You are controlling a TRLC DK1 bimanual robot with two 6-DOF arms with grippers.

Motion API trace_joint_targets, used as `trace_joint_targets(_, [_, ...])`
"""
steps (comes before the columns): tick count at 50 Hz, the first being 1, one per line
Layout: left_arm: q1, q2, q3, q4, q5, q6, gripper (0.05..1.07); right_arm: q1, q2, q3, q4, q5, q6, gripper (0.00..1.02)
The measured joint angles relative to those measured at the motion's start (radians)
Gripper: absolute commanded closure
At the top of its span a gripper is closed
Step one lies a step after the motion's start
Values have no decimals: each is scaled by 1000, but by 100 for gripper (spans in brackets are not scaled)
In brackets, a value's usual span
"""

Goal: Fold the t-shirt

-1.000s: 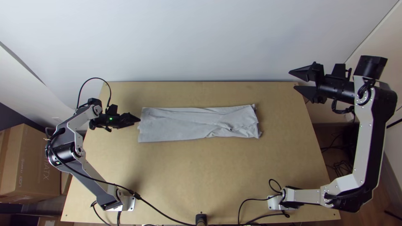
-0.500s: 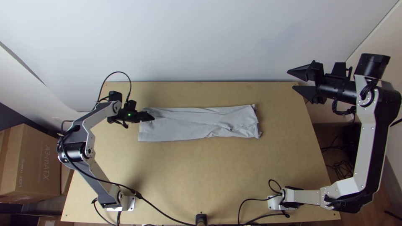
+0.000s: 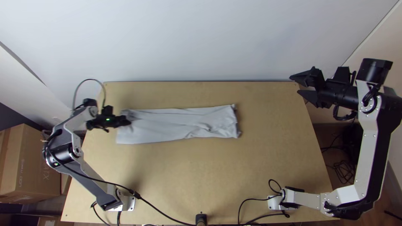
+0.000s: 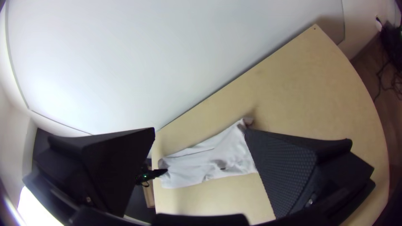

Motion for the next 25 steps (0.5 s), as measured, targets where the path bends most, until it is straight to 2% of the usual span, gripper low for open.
trace_joint_targets(4, [92, 0, 46, -55, -36, 48, 105, 0, -20, -37, -2, 23, -36, 3])
trace_joint_targets(11, [198, -2, 157, -154, -188, 127, 105, 0, -56, -124, 1, 68, -104, 3])
trace_joint_targets(18, [212, -48, 227, -216, -377, 171, 105, 0, -80, -202, 12, 80, -140, 3])
trace_joint_targets(25, [152, -167, 242, -241, -600, 186, 105, -1, -85, -228, 25, 95, -170, 3])
